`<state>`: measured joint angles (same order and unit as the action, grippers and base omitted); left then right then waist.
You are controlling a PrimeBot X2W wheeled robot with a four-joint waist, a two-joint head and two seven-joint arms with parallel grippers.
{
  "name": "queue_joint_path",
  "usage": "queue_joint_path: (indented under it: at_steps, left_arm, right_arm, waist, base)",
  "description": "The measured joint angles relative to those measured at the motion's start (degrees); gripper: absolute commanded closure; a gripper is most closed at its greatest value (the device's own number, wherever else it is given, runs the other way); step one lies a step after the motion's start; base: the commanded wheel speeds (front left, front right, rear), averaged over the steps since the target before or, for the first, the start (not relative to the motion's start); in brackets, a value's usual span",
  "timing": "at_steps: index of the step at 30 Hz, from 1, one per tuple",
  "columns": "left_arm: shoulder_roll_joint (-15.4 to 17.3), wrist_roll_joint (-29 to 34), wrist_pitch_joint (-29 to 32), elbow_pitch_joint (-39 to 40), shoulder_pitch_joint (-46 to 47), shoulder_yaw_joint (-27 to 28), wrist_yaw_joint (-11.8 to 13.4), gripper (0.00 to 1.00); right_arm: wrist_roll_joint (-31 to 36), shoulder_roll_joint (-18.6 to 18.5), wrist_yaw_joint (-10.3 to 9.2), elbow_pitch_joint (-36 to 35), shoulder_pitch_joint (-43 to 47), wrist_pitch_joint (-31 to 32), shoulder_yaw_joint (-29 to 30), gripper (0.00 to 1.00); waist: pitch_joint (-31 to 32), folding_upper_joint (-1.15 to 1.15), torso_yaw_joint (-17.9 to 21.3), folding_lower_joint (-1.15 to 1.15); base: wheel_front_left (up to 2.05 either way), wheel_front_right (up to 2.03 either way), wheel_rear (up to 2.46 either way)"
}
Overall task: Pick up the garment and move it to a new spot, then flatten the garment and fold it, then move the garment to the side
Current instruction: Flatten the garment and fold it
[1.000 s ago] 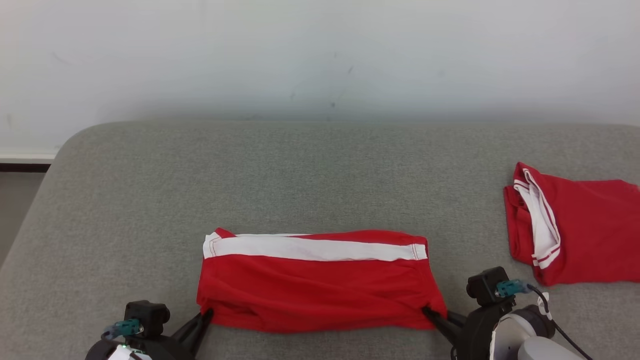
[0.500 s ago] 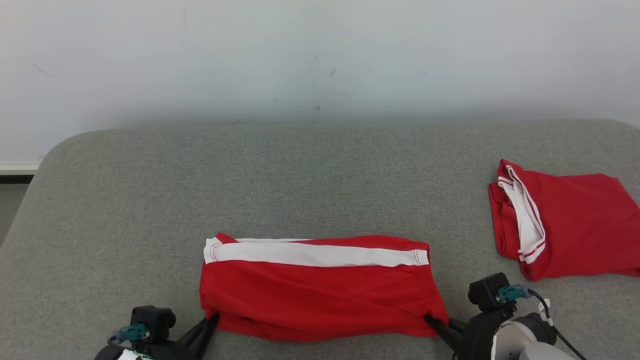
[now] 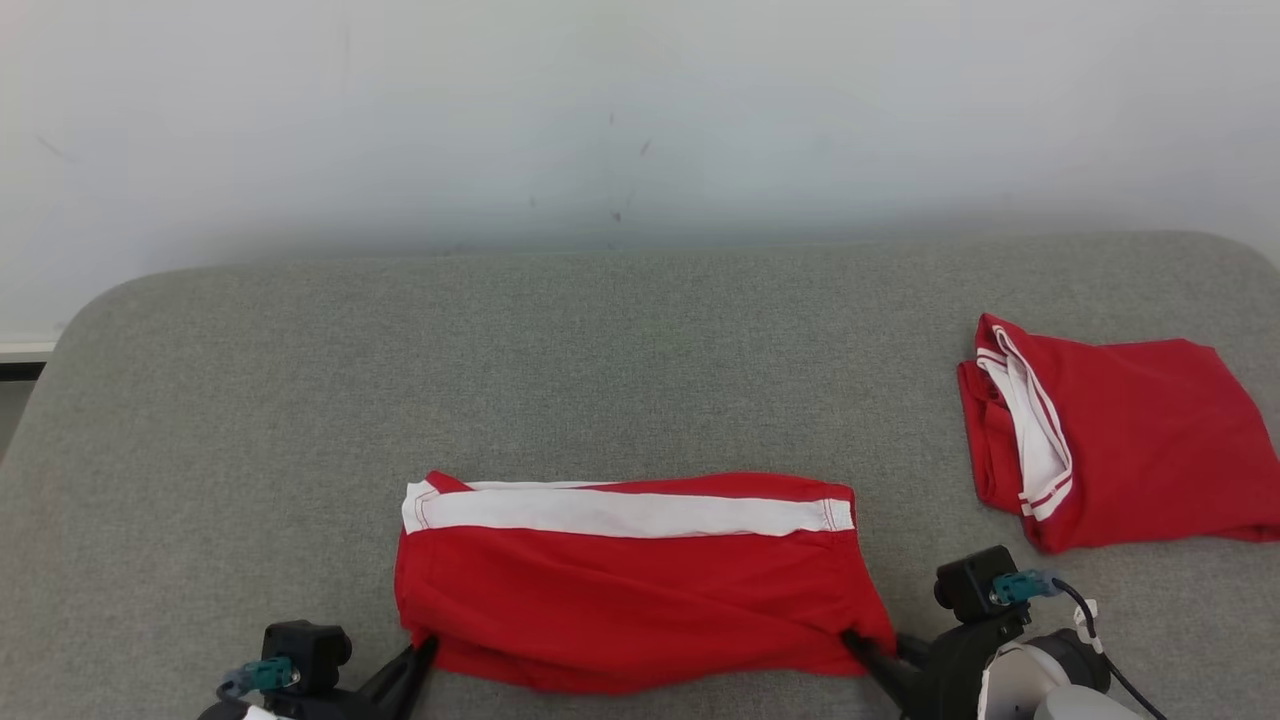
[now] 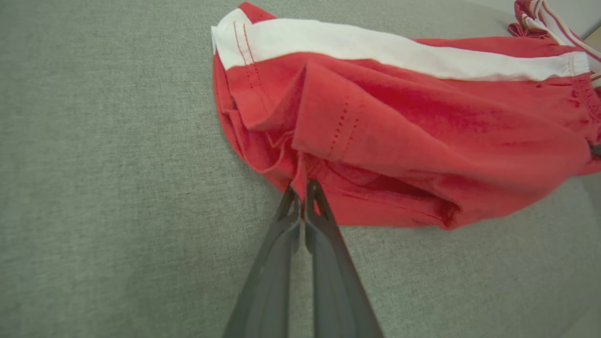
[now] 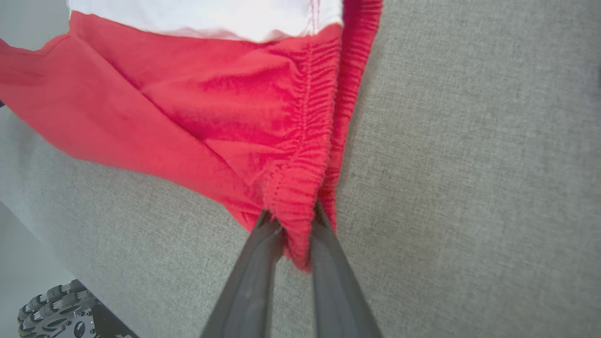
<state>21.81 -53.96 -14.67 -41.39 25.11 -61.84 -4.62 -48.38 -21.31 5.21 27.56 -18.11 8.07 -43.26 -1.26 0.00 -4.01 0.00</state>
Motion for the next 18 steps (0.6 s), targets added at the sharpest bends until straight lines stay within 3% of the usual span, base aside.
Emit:
queue_joint_path:
  at_steps: [1,2,3,10,18]
  left_arm:
    - [-0.07,0.00,0.00,-0.10,-0.03,0.00,0.00,0.51]
    - [-0.11,0.00,0.00,-0.15,-0.15,0.19,0.00,0.08]
    - [-0.09,-0.02,0.00,-0.26,-0.27,0.63,0.01,0.00]
    - [1.86,-0.52,0.00,0.66,-2.87,4.93,1.19,0.00]
    - [4.54,-0.14,0.00,5.39,-4.54,10.35,5.19,0.00]
  right_arm:
    - [-0.11,0.12,-0.13,0.00,0.01,-0.01,0.22,0.00]
    - [-0.25,0.21,-0.23,-0.04,0.01,-0.03,0.42,0.00]
    - [-0.53,0.20,-0.23,-0.20,0.05,-0.21,0.66,0.00]
    - [-3.99,-0.07,0.12,-5.13,2.48,-3.11,3.32,0.00]
    - [-5.22,-2.31,0.27,-10.49,4.69,-7.91,7.57,0.00]
  waist:
    - [0.00,0.00,0.06,0.00]
    - [0.01,0.00,0.11,0.00]
    - [0.04,0.00,0.16,0.00]
    - [1.53,0.00,0.82,0.00]
    - [2.80,0.00,0.99,0.00]
  base:
    - [0.00,0.00,0.00]
    - [0.00,0.00,0.00]
    - [0.00,0.00,0.00]
    - [0.00,0.00,0.00]
    - [0.00,0.00,0.00]
